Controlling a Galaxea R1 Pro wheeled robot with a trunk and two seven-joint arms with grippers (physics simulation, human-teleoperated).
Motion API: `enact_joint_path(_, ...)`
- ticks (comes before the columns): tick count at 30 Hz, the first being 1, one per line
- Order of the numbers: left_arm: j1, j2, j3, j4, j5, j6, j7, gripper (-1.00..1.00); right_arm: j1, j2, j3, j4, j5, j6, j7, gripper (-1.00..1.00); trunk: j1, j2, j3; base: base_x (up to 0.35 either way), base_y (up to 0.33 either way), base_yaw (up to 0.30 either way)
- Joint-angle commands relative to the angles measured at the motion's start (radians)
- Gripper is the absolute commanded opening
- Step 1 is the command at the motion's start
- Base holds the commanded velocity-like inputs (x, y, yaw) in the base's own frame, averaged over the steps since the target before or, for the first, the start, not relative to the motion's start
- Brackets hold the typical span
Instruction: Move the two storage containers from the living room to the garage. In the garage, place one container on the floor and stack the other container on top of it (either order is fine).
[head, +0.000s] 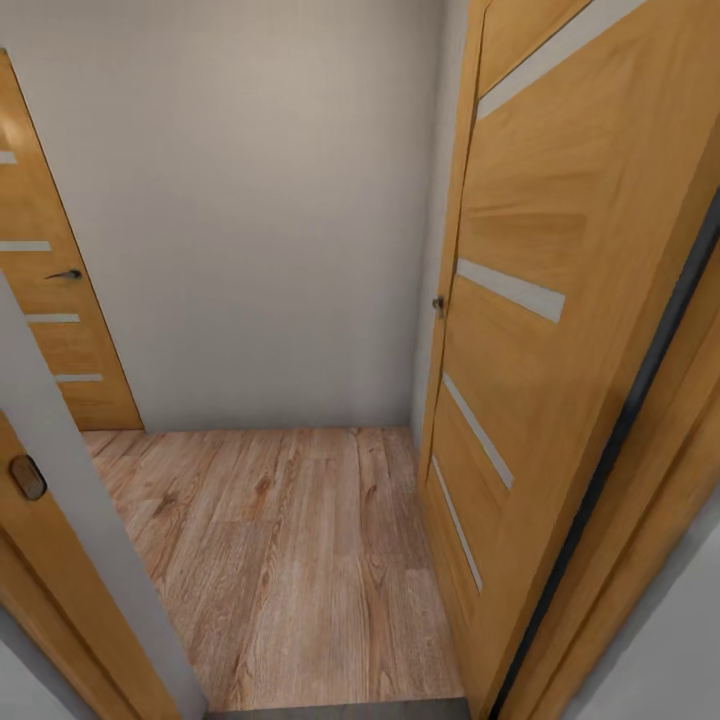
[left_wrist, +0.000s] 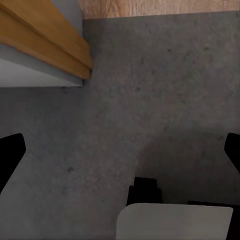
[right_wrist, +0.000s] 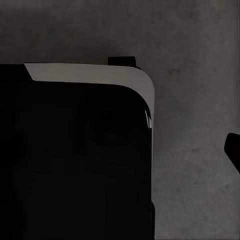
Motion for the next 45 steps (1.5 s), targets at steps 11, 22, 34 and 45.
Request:
enact_joint_path(11,0.0,0.001,-0.008,0.001,0.011,-0.007,0.0,1.0,0.0,0.008,-0.002,-0.002,0.001,-0.006,0.004,1.0,0.0,0.0,-0.003,0.08,0.0,0.068)
enact_joint_path(22,0.001,0.001,-0.008,0.001,0.011,-0.007,-0.004,1.0,0.0,0.009,0.0,-0.002,0.005,-0.007,0.005,1.0,0.0,0.0,-0.007,0.207,0.0,0.126)
enact_joint_path(34,0.0,0.0,-0.009,0.001,0.011,-0.007,-0.004,1.0,0.0,0.007,-0.002,-0.002,0.0,-0.007,0.005,1.0,0.0,0.0,-0.008,0.101,0.002,0.05)
enact_joint_path(45,0.001,-0.008,-0.009,0.001,0.011,-0.009,-0.005,1.0,0.0,0.007,-0.003,-0.002,-0.003,-0.007,0.005,1.0,0.0,0.0,-0.008,0.051,0.008,0.002)
